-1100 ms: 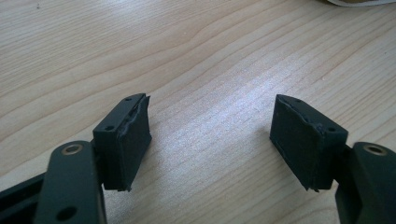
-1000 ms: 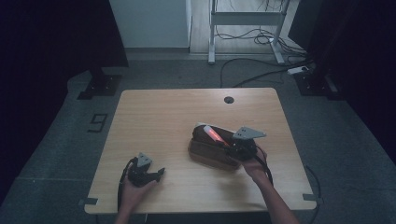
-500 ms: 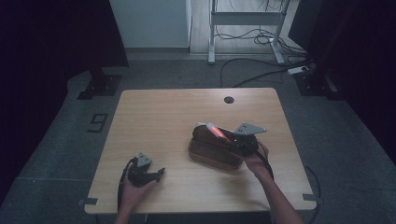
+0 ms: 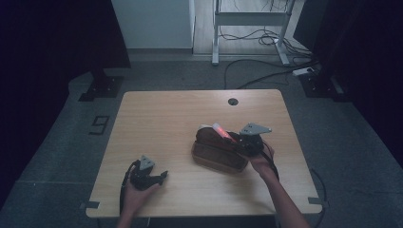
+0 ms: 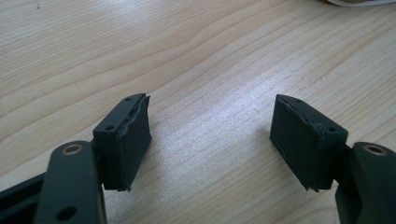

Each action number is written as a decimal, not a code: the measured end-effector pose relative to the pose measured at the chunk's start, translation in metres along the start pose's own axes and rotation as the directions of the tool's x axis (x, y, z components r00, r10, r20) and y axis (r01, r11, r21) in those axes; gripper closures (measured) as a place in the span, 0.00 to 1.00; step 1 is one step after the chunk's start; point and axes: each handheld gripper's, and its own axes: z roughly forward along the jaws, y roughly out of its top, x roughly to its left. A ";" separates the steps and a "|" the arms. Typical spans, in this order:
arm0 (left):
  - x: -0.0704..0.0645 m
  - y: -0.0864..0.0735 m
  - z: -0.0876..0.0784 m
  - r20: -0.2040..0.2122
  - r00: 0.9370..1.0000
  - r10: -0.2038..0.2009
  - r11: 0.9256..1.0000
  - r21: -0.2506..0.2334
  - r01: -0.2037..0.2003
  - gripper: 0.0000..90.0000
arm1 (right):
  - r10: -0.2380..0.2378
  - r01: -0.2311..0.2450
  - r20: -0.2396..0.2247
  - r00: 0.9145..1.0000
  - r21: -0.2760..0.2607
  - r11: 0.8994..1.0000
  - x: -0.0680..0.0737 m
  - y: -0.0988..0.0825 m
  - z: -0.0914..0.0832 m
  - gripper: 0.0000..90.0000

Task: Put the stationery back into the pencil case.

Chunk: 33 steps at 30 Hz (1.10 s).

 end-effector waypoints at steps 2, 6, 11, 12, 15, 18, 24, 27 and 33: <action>0.000 0.000 0.000 0.001 1.000 0.000 1.000 0.000 0.000 0.31 | -0.002 0.002 0.001 1.000 0.002 1.000 -0.001 0.000 0.001 0.72; 0.000 0.000 0.000 0.000 1.000 0.000 1.000 0.001 0.000 0.31 | -0.012 0.012 0.001 1.000 0.009 1.000 -0.002 -0.001 0.002 0.72; 0.000 0.000 0.000 0.001 1.000 0.000 1.000 0.001 0.000 0.31 | -0.035 0.035 -0.006 0.999 0.019 0.999 -0.002 -0.002 0.005 0.72; 0.000 0.000 0.000 0.002 1.000 0.000 1.000 0.001 0.000 0.31 | -0.038 0.038 -0.008 0.999 0.022 0.999 -0.001 -0.002 0.005 0.72; 0.000 0.000 0.000 0.001 1.000 -0.001 1.000 0.001 0.001 0.31 | -0.060 0.061 -0.005 0.998 0.032 0.998 0.000 -0.003 0.007 0.71; 0.000 0.000 0.000 0.002 1.000 -0.001 1.000 0.001 0.001 0.31 | -0.068 0.067 0.007 0.998 0.030 0.997 0.003 -0.003 0.007 0.63; 0.000 0.000 0.000 0.000 1.000 0.001 1.000 0.001 -0.001 0.31 | -0.070 0.069 0.005 0.998 0.007 0.998 0.008 -0.002 0.002 0.60; 0.000 0.000 0.000 0.000 1.000 0.000 1.000 0.001 0.000 0.31 | -0.065 0.065 0.000 0.998 0.000 0.998 0.010 -0.002 0.000 0.59; 0.000 0.000 0.000 0.001 1.000 0.001 1.000 0.001 -0.001 0.31 | -0.041 0.041 -0.015 0.999 -0.023 0.999 0.011 -0.003 -0.002 0.58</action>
